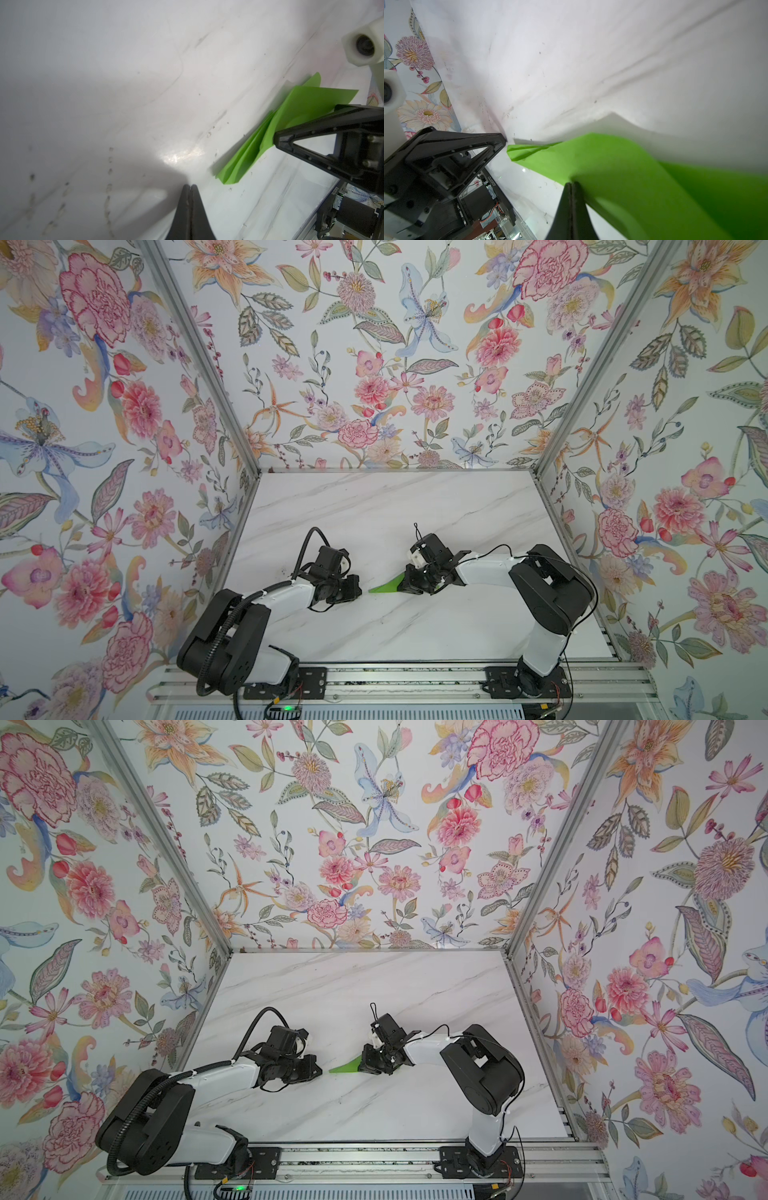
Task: Fold a paper plane with a square sheet of paper (fold left side to right side)
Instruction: 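Open the right gripper and draw it back while the left gripper holds the plane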
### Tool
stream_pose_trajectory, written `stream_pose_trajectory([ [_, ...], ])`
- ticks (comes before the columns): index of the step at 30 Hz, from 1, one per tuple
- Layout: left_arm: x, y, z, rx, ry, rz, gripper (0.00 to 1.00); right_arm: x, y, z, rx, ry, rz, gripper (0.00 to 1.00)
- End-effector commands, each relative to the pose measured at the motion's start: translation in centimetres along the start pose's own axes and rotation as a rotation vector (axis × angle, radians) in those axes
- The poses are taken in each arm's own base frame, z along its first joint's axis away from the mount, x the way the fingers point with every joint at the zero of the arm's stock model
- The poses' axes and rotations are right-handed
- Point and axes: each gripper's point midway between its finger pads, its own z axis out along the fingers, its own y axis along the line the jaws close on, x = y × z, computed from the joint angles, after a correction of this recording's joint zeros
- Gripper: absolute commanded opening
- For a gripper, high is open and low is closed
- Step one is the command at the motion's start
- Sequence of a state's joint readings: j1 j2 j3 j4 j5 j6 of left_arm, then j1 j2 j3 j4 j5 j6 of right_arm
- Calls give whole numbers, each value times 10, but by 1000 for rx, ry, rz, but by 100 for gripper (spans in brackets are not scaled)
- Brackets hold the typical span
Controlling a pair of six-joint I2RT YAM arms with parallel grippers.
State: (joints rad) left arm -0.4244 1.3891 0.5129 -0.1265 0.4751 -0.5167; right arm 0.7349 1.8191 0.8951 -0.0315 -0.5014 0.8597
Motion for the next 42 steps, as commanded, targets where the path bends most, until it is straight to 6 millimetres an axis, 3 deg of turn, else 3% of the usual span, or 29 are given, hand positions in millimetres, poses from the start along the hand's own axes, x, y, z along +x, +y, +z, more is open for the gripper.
stream_pose_trajectory([
  [1,3,2,-11,-45,15,-3,0,25,-64,11,210,63,101,2],
  [5,-12,-44,-15,-31,2,129,1,23,-59,12,204,63,93,2],
  [12,-25,-109,14,65,39,233,1,21,-53,16,203,70,86,3],
  [16,-20,-101,41,39,103,238,0,19,-54,14,224,68,74,3],
  [22,-5,-75,59,-32,165,230,0,18,-56,11,251,69,67,3],
  [31,14,-40,66,-95,211,196,0,22,-80,-2,307,67,99,3],
  [42,15,-31,65,-97,219,175,0,28,-118,-31,349,41,170,3],
])
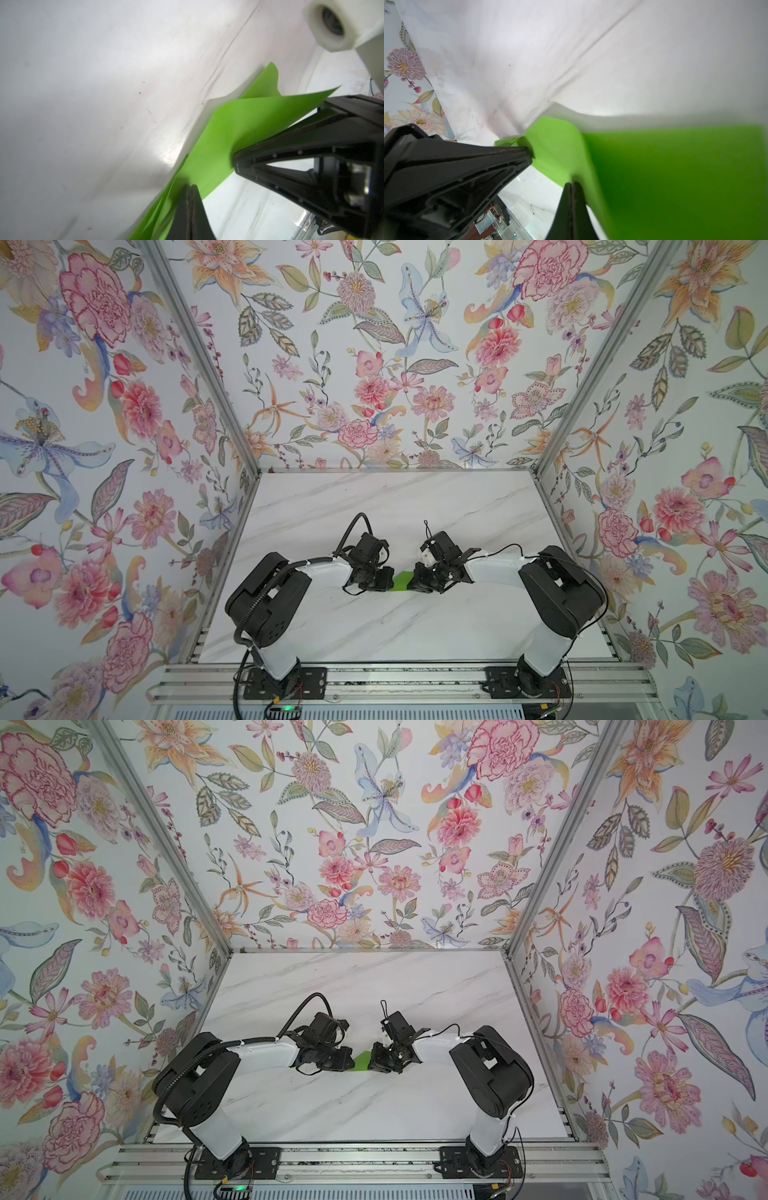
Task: Fold a paper plane with a square sheet of paper (fold left side to right side)
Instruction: 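Open the right gripper and draw it back while the left gripper holds the plane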
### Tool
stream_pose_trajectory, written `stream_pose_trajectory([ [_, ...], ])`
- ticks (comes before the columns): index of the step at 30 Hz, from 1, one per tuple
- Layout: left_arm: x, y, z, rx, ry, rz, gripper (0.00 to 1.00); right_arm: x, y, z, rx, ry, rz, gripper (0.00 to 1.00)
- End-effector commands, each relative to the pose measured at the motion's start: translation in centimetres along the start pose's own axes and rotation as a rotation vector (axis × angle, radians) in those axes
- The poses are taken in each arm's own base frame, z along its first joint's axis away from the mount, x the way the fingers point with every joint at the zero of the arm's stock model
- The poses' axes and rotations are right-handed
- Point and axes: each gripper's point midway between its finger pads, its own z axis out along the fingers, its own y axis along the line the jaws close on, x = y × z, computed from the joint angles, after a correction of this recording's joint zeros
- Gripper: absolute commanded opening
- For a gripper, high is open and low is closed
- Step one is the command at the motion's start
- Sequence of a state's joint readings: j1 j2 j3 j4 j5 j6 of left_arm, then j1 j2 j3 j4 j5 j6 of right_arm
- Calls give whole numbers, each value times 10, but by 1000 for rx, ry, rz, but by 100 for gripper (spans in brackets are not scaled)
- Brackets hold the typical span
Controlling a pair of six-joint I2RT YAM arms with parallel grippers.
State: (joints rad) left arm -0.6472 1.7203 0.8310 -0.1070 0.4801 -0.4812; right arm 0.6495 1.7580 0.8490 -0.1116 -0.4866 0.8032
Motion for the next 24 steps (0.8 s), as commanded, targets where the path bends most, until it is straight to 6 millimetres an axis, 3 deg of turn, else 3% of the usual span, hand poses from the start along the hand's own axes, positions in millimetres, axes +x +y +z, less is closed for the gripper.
stream_pose_trajectory([
  [1,42,46,9,-145,126,-57,0,32,-93,-6,303,61,131,3],
  [16,48,49,7,-140,128,-71,0,43,-162,-49,340,-6,337,2],
  [20,44,43,7,-113,115,-71,0,32,-150,-62,307,-50,328,2],
  [24,24,19,-2,-40,52,-45,0,8,-111,-80,217,-131,246,3],
])
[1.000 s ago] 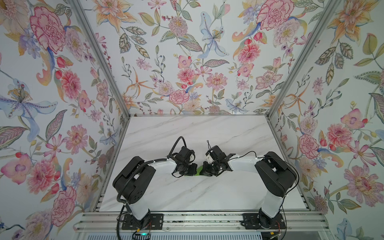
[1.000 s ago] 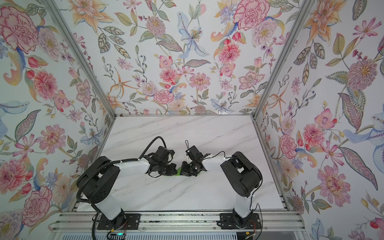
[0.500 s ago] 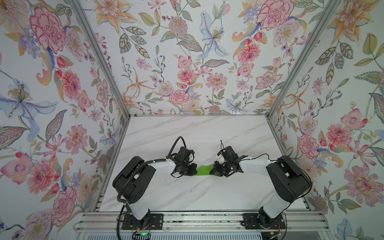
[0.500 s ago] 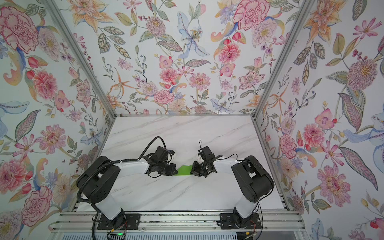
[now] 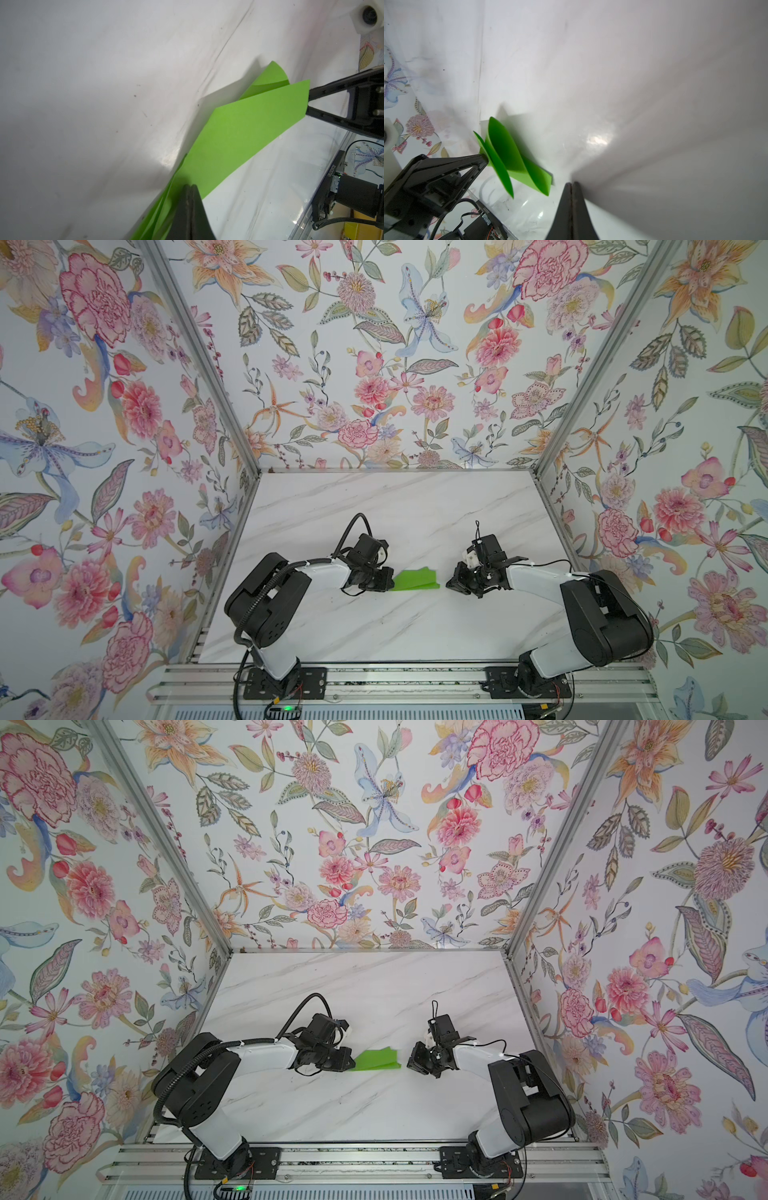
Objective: Fold a paper plane with a square sheet of paper (fold left side to right side)
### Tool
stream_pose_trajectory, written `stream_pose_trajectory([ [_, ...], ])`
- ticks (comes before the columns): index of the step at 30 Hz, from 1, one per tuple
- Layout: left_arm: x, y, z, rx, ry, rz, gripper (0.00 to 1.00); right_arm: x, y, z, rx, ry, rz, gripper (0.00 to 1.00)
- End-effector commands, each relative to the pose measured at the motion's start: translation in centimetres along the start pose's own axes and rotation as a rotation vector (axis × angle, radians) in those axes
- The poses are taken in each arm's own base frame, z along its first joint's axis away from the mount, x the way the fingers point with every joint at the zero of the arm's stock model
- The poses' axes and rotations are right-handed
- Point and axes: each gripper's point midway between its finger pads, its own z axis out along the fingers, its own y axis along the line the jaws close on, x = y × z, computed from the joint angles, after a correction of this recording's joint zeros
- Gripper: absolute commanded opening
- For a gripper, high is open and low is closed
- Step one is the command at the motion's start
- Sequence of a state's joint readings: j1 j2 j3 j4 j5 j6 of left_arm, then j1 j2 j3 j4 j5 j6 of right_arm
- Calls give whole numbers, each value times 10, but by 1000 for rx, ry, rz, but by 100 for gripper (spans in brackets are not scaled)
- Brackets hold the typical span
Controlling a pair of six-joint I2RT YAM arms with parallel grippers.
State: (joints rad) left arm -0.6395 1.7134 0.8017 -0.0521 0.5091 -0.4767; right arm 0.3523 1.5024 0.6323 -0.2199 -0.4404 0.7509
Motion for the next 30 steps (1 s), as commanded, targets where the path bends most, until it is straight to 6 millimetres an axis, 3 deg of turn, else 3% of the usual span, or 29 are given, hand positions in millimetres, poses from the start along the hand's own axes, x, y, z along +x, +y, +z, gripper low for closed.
stream_pose_trajectory([
  [1,16,10,-9,-51,39,-38,0,8,-13,-14,118,-3,-14,4],
  [6,-20,-30,-51,30,-115,48,6,-10,32,-37,56,-67,-120,15],
  [8,-26,-34,-64,21,-154,70,9,-14,50,-42,25,-80,-159,21],
  [12,-31,-30,-80,-26,-206,87,17,-16,83,-37,-18,-49,-230,31],
  [17,-32,-15,-80,-54,-211,61,26,-14,116,-14,-26,13,-298,40],
  [18,-33,-13,-79,-58,-209,60,27,-4,128,-5,-36,46,-334,42],
  [23,-32,-4,-75,-73,-202,46,31,17,138,25,-11,152,-358,45],
  [30,-33,-2,-70,-50,-190,54,32,63,123,31,28,209,-368,44],
])
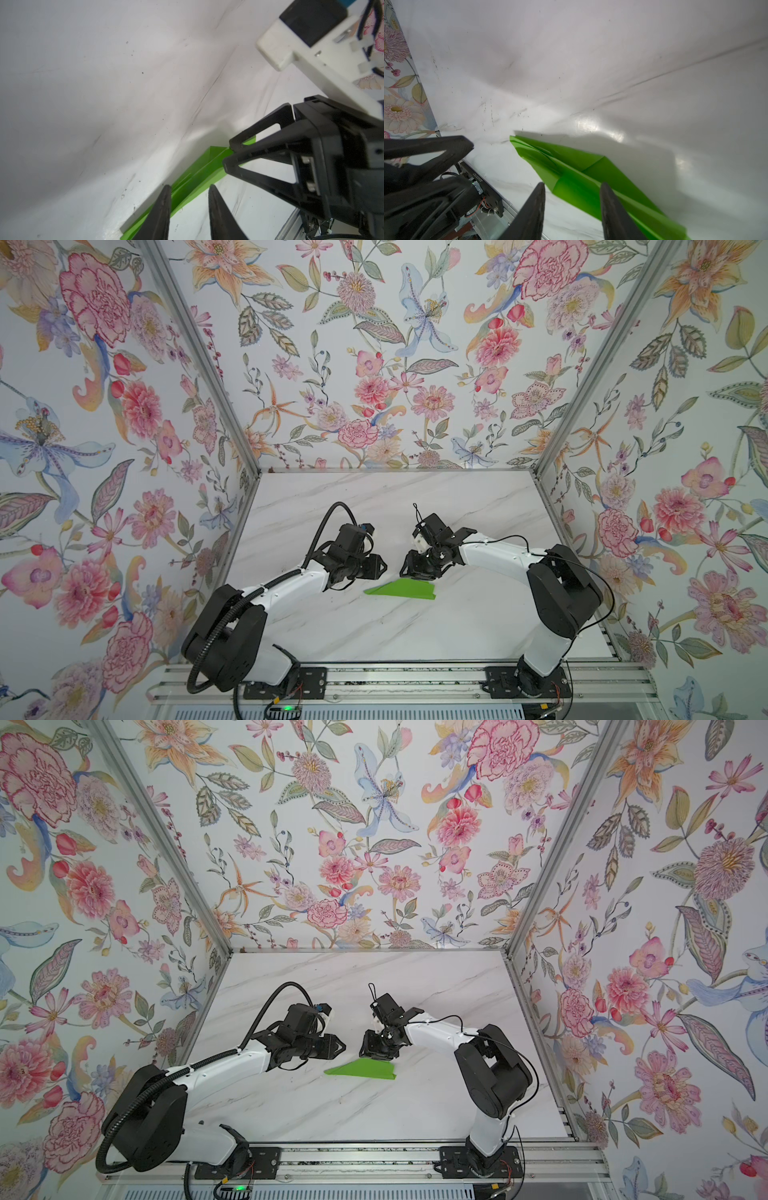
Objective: Fold a paper plane with a square sheet of paper (fold left side to right side)
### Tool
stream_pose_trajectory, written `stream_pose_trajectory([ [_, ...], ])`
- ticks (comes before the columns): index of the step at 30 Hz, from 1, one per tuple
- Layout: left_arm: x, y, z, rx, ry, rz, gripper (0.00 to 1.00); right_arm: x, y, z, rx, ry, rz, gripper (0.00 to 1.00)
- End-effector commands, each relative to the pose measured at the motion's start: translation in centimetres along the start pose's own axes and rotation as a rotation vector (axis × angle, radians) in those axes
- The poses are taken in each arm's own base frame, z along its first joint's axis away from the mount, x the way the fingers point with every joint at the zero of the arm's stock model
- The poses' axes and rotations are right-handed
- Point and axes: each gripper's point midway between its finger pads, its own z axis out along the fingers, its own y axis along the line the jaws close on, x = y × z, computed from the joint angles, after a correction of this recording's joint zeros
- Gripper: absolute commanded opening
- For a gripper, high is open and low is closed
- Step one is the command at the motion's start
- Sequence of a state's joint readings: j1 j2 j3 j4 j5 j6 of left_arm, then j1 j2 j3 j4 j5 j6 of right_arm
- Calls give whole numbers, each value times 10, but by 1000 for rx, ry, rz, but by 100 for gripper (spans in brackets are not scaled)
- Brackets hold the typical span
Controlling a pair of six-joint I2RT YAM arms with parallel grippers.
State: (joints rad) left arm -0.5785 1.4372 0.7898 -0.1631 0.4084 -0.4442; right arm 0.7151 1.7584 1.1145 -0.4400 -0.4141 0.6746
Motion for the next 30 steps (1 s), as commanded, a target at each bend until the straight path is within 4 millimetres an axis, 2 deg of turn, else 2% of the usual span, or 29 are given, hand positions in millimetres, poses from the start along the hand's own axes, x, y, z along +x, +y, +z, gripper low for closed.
stream_pose_trajectory([
  [1,3,4,6,6,20,17,31,30,-6,2,30,43,22,43],
  [5,13,0,16,52,63,11,31,55,-17,8,81,43,44,43],
  [8,22,1,20,57,90,12,31,66,-14,9,92,24,38,43],
  [14,33,2,18,62,103,7,33,76,17,4,48,-16,-12,45],
  [21,34,16,5,-30,73,-30,34,70,57,-1,-19,-36,-87,46],
  [27,32,30,-8,-107,40,-52,36,73,88,9,-95,1,-153,46],
  [30,31,37,-17,-133,21,-66,37,80,94,23,-83,53,-176,46],
])
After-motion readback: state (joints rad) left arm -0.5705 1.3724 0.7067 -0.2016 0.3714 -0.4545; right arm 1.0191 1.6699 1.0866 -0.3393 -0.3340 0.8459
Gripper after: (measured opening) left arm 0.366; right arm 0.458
